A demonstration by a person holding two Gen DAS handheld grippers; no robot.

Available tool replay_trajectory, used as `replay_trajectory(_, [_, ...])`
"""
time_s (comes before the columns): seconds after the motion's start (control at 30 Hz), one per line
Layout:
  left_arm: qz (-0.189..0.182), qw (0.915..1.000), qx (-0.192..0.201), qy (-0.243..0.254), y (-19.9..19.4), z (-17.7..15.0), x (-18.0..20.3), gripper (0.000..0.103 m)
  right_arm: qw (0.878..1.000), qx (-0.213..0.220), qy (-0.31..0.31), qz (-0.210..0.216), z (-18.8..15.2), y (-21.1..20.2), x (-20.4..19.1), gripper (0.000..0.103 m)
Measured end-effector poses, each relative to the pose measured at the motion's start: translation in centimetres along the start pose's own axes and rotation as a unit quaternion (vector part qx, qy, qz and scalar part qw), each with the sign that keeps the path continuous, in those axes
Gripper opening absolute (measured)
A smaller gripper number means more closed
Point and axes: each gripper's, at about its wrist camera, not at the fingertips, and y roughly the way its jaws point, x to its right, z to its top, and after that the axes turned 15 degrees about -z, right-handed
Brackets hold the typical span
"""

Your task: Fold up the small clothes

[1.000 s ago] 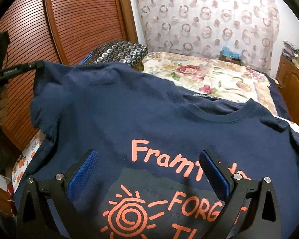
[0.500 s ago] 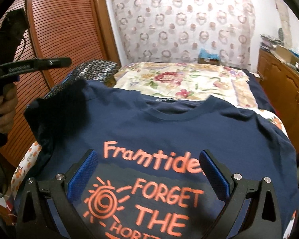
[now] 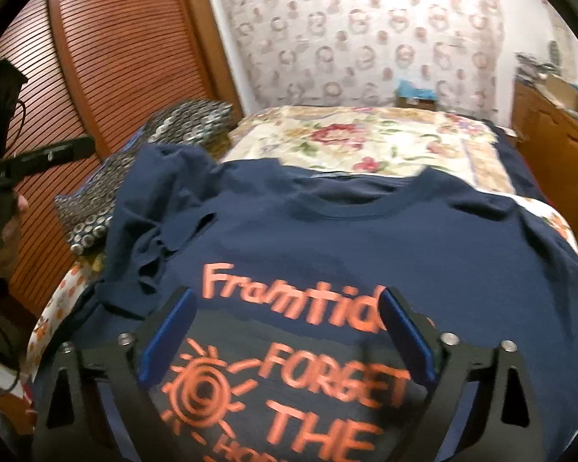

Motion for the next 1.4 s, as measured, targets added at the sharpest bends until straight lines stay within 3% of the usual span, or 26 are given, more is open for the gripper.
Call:
replay_trajectory(0.07, [0.010, 0.9999, 0.001, -0.007, -0.1, -0.9, -0.5, 0.080, 1.000, -0.003, -0.014, 0.022, 0.3, 0.6, -1.5, 0.074])
replay_trajectory(0.17, [0.029, 0.9994, 0.012, -0.016, -0.8, -2.2, -1.2, 0.080, 0.998, -0.006, -0.043, 0.049, 1.2, 2.0, -4.0, 0.064])
replay_trajectory(0.43, [0.048, 0.9975, 0.037, -0.036, -2.3, -4.6, -2.6, 0.080, 0.990, -0.041, -0.102, 0.091, 4.7, 7.3, -10.1, 0.060])
replay_trajectory(0.63, [0.050, 0.9970, 0.038, -0.044, -2.6, -5.5, -3.3, 0.080, 0.986, -0.072, -0.123, 0.091, 4.6, 11.0, -13.3, 0.044])
replay_trajectory(0.87, [0.050, 0.9968, 0.045, -0.044, -2.5, -6.3, -2.9, 0.080, 0.983, -0.070, -0.130, 0.112, 5.7, 13.1, -14.4, 0.005])
replay_trajectory(0.93, [0.048, 0.9968, 0.045, -0.045, -2.6, -6.4, -2.9, 0.080, 0.982, -0.067, -0.121, 0.131, 5.4, 12.6, -13.7, 0.004])
replay_trajectory(1.0, [0.046, 0.9970, 0.046, -0.043, -2.6, -6.3, -2.7, 0.080, 0.983, -0.048, -0.111, 0.137, 7.4, 11.9, -11.6, 0.004])
replay_trajectory(1.1, [0.050, 0.9971, 0.046, -0.035, -2.9, -6.3, -2.2, 0.080, 0.988, -0.012, -0.089, 0.123, 7.9, 9.1, -9.8, 0.004])
replay_trajectory(1.2, [0.058, 0.9971, 0.042, -0.025, -2.9, -6.3, -1.6, 0.080, 0.994, -0.001, -0.075, 0.078, 8.3, 7.9, -8.6, 0.004])
replay_trajectory(1.3, [0.062, 0.9971, 0.039, -0.021, -2.7, -6.2, -1.5, 0.080, 0.996, -0.016, -0.084, 0.034, 7.8, 8.9, -9.2, 0.005])
replay_trajectory(1.33, [0.059, 0.9973, 0.039, -0.021, -2.7, -6.2, -1.4, 0.080, 0.996, -0.021, -0.085, 0.023, 7.8, 9.2, -9.3, 0.009])
replay_trajectory(1.4, [0.055, 0.9973, 0.040, -0.025, -2.8, -6.2, -1.2, 0.080, 0.996, -0.027, -0.090, -0.002, 8.3, 9.7, -9.3, 0.039])
